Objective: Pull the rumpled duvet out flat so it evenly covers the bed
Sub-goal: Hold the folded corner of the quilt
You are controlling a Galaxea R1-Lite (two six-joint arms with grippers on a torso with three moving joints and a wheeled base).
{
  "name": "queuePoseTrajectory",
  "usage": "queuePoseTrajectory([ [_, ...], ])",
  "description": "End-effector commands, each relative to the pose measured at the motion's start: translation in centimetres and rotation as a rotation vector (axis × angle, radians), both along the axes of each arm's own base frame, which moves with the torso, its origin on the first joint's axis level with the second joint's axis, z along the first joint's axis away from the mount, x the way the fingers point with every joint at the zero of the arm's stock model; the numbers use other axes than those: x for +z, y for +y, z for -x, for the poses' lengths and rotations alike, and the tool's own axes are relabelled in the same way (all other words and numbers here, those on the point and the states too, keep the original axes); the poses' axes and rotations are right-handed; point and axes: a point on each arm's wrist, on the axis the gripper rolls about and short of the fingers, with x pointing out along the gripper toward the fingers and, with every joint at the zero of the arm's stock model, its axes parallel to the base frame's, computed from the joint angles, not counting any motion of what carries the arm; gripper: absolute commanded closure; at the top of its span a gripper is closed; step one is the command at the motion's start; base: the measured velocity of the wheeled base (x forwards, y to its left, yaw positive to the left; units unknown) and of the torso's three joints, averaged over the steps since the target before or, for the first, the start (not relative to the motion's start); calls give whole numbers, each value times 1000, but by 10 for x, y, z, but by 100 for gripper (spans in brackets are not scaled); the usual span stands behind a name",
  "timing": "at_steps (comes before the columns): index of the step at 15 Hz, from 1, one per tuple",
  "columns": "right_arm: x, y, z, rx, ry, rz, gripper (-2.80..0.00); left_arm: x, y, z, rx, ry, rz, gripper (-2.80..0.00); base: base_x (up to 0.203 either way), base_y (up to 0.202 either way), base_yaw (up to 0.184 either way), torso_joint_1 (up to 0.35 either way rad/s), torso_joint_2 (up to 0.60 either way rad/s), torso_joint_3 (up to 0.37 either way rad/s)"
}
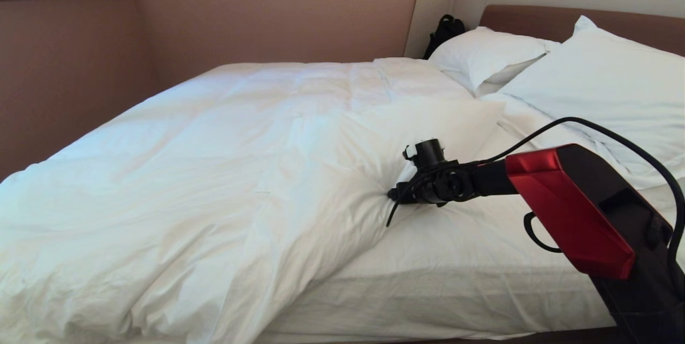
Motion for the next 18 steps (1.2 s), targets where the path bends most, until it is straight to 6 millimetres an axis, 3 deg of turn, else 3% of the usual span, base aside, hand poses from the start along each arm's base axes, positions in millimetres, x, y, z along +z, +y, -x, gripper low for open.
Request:
queuePoseTrajectory([
  [1,-9,-1,-3,-5,16,6,-280,0,0,0,0,-1,0,0,0,0,0,0,0,0],
  [6,-11,-2,-4,-8,17,8,-280,0,0,0,0,-1,0,0,0,0,0,0,0,0],
  [7,-10,-2,-4,-8,13,6,0,0,0,0,0,-1,0,0,0,0,0,0,0,0],
  [18,-3,-3,-3,-13,3,-1,0,0,0,0,0,-1,0,0,0,0,0,0,0,0],
])
